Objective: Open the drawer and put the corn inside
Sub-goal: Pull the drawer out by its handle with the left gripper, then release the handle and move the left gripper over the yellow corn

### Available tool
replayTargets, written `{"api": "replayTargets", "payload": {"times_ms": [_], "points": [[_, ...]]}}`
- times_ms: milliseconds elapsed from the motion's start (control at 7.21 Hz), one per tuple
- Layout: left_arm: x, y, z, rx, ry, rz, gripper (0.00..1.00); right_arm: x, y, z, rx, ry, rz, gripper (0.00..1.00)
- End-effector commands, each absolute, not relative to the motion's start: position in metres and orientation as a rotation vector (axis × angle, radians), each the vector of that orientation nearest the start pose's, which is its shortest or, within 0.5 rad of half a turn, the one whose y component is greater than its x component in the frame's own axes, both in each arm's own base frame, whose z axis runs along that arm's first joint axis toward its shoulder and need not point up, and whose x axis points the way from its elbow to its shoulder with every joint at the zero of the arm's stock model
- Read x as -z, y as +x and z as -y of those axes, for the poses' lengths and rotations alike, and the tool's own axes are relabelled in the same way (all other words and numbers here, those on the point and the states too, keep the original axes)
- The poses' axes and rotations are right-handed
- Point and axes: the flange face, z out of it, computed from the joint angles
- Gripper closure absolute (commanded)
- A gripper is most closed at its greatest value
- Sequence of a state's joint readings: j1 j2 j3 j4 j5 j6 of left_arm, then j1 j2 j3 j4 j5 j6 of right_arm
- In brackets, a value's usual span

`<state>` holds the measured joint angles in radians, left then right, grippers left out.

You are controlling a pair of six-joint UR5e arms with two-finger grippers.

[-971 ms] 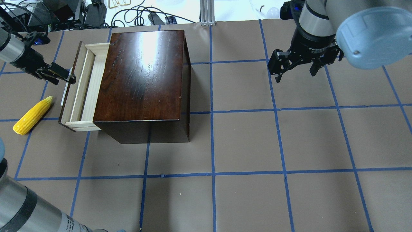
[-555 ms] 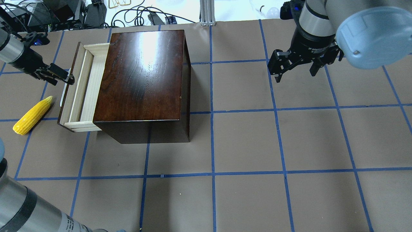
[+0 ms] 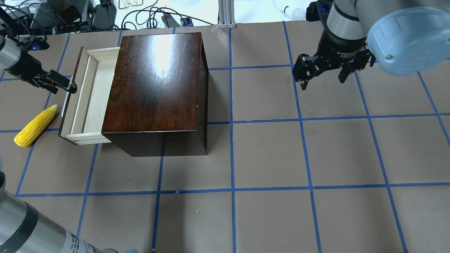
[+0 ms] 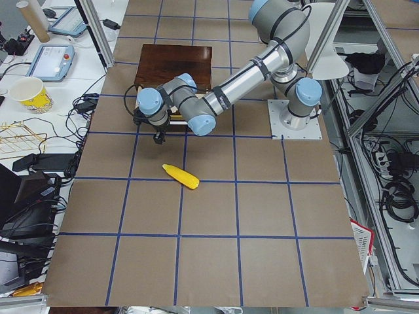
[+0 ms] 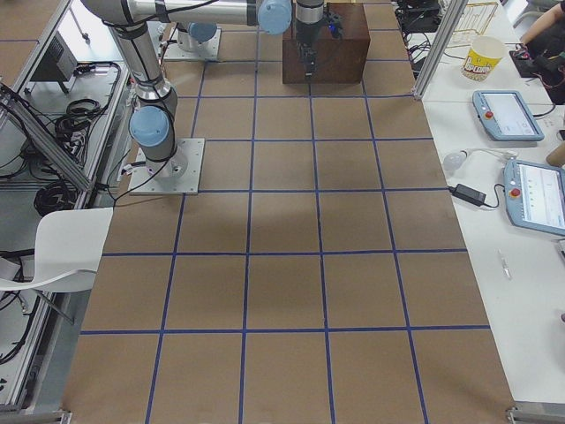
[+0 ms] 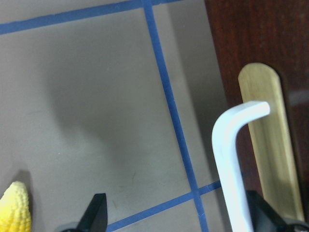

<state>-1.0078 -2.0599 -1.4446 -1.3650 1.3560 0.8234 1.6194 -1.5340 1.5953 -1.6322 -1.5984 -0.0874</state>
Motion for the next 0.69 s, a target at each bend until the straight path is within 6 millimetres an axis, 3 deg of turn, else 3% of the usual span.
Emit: {"api": "replayTargets", "payload": {"times_ms": [0, 416, 555], "points": [[-0.309, 0.215, 0.630, 0.024, 0.388, -3.385, 0.00, -0.464, 0.156, 0.500, -0.001, -0.219, -3.162, 0.00], [-0.396, 0.218, 0.633, -0.006, 0.308, -3.387, 0.00, -0.464, 0.155, 0.500, -0.001, -0.214, -3.162, 0.00], [-0.412, 0.231, 0.631, -0.057, 0.310, -3.295, 0.00, -0.464, 0.156, 0.500, -0.001, -0.219, -3.162, 0.00]]}}
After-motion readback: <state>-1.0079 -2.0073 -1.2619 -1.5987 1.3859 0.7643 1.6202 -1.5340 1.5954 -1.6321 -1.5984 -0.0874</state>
